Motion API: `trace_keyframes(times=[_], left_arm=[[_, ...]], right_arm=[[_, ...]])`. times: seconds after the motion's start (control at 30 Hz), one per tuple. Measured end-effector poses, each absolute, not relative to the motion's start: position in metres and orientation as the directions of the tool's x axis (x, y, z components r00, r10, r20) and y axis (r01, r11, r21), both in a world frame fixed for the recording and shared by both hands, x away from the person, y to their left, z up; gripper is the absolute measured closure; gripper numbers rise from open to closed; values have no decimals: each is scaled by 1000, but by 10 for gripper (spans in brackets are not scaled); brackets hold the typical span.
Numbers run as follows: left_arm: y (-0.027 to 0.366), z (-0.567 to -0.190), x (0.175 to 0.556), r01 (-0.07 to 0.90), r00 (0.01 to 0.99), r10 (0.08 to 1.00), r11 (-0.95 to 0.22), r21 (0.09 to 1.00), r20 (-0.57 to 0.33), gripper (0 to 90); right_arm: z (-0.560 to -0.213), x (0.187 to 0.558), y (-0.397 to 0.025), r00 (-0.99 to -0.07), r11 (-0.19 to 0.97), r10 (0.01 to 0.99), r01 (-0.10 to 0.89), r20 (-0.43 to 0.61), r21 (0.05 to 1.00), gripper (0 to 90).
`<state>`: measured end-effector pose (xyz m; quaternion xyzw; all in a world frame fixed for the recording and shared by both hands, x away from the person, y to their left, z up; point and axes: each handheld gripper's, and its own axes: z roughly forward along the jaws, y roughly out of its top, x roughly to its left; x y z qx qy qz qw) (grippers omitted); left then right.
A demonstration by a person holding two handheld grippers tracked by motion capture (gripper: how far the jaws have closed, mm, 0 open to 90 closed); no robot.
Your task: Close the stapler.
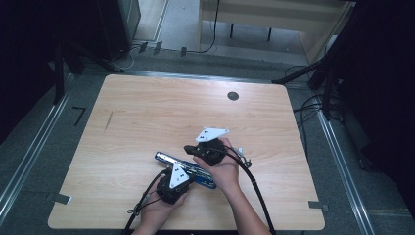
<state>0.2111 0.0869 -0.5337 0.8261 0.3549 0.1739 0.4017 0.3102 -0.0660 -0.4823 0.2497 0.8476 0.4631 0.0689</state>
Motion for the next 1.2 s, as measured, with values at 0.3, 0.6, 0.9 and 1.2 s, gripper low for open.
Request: trace_keyframes(times=[0.3, 0.6, 0.9, 1.2], left_arm=[[87, -534, 211, 447, 689, 725, -426, 787, 0, 900], [87, -534, 211, 449, 688, 726, -424, 786, -2, 900], [87, -534, 211, 450, 688, 725, -423, 786, -3, 900], [88, -533, 212, 451, 689, 725, -424, 785, -5, 900]], right_arm=[[-485, 314, -95, -825, 420, 556, 387, 104, 821, 900], [-494, 318, -123, -774, 403, 627, 421, 90, 812, 900], [-509, 323, -147, -719, 397, 691, 467, 78, 791, 900], [-525, 324, -163, -686, 403, 724, 503, 70, 764, 900]])
